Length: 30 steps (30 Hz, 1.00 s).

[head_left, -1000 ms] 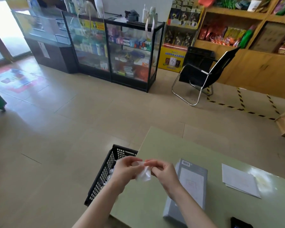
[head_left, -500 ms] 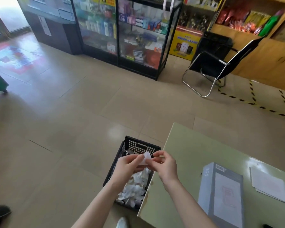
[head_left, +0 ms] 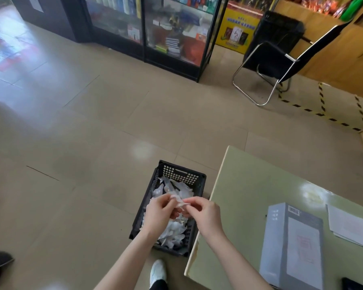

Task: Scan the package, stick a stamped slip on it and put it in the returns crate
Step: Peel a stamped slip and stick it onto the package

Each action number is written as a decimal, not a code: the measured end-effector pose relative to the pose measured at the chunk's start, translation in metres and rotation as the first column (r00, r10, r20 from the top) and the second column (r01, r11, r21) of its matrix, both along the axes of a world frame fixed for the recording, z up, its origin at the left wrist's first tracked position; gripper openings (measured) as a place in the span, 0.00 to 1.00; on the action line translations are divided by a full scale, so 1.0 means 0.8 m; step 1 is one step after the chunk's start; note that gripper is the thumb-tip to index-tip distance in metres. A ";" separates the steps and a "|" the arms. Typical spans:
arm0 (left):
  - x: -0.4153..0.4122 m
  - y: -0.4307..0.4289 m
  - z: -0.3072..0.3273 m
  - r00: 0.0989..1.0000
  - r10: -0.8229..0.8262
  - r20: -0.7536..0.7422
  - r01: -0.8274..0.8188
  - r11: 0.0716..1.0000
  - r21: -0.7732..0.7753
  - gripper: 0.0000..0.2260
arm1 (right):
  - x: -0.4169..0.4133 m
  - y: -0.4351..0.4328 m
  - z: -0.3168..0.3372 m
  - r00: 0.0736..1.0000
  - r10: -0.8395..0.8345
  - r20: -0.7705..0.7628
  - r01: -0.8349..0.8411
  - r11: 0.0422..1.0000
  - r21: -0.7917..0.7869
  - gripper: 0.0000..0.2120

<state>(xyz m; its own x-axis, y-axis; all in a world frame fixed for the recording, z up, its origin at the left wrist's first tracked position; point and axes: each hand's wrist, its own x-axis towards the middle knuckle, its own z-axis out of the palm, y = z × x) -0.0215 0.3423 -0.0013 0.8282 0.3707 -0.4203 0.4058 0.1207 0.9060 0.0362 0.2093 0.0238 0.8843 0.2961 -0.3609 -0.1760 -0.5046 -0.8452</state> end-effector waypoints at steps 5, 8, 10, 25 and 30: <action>-0.005 0.015 -0.014 0.995 -0.025 -0.095 0.027 1.000 0.016 0.13 | 0.016 0.013 -0.027 0.999 -0.030 -0.036 0.024 0.987 -0.159 0.03; -0.010 0.022 -0.020 0.993 -0.017 -0.116 0.025 0.997 0.070 0.20 | 0.023 0.021 -0.049 0.994 -0.092 -0.051 0.078 0.969 -0.234 0.07; -0.013 0.025 -0.028 0.991 -0.005 -0.130 0.018 0.994 0.103 0.22 | 0.027 0.028 -0.065 0.989 -0.128 -0.078 0.103 0.958 -0.267 0.11; -0.050 0.020 -0.071 0.965 0.099 -0.243 -0.057 0.983 0.172 0.20 | 0.020 0.004 -0.124 0.981 -0.068 -0.181 0.013 0.957 -0.289 0.19; -0.039 -0.002 -0.064 0.970 0.080 -0.232 -0.036 0.982 0.186 0.19 | 0.019 -0.042 -0.099 0.995 -0.089 -0.050 0.072 0.959 -0.273 0.12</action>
